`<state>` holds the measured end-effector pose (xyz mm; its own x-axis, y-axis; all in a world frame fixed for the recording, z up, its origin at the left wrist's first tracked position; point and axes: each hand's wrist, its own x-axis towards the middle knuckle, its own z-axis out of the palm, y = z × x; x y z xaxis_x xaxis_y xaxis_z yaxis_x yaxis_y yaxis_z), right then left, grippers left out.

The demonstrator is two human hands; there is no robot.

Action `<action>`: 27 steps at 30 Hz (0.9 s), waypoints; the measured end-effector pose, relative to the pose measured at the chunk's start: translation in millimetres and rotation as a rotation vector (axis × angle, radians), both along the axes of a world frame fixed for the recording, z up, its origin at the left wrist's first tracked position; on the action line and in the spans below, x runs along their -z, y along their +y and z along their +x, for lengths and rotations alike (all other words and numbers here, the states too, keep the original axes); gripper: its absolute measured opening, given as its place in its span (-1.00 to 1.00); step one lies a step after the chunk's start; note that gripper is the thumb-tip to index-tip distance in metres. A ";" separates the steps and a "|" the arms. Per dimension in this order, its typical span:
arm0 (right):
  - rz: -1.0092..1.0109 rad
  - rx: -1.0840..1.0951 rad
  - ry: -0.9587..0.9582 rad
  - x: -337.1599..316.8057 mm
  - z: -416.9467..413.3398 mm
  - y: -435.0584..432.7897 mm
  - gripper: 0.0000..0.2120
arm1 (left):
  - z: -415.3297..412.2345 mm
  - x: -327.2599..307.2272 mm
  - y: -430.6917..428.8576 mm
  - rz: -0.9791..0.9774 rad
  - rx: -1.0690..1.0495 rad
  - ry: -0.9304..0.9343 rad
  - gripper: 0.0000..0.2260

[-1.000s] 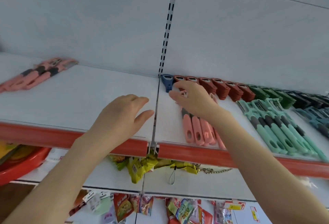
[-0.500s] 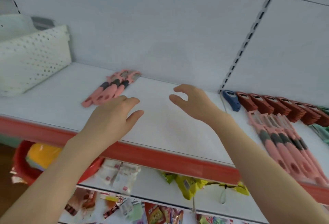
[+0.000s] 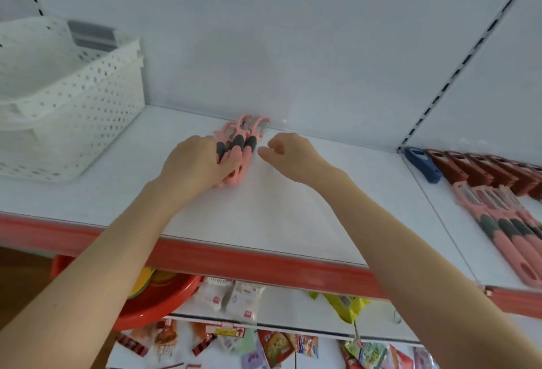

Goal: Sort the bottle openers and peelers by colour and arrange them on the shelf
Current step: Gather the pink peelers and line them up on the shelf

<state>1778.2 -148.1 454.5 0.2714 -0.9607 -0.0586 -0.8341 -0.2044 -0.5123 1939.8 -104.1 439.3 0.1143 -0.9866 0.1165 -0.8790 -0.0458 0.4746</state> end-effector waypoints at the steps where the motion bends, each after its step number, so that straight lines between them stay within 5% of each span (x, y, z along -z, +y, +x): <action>1: 0.004 0.001 0.009 -0.7 5.8 -2.3 -0.57 | 0.5 -3.0 -0.1 0.039 0.016 0.090 -0.65; 4: 0.020 0.021 0.037 -3.5 23.7 -9.3 -0.53 | 0.1 -10.2 -0.7 0.138 0.032 0.288 -0.66; 12: 0.168 -0.077 0.074 -17.5 44.6 -21.4 -0.75 | -2.9 -10.3 -1.2 0.156 0.020 0.416 -0.64; 16: 0.197 -0.011 -0.059 -13.1 35.7 -28.6 -0.83 | -2.8 -2.7 -4.0 0.090 -0.021 0.308 -0.64; 27: 0.130 0.045 0.165 -6.0 -5.3 -29.2 -0.74 | -9.7 -10.9 -15.9 0.217 -0.061 0.017 -0.76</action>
<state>1772.9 -177.4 460.5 0.2045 -0.9531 -0.2232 -0.9159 -0.1058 -0.3872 1930.1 -120.1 450.2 0.1748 -0.9795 -0.0998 -0.8636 -0.2012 0.4624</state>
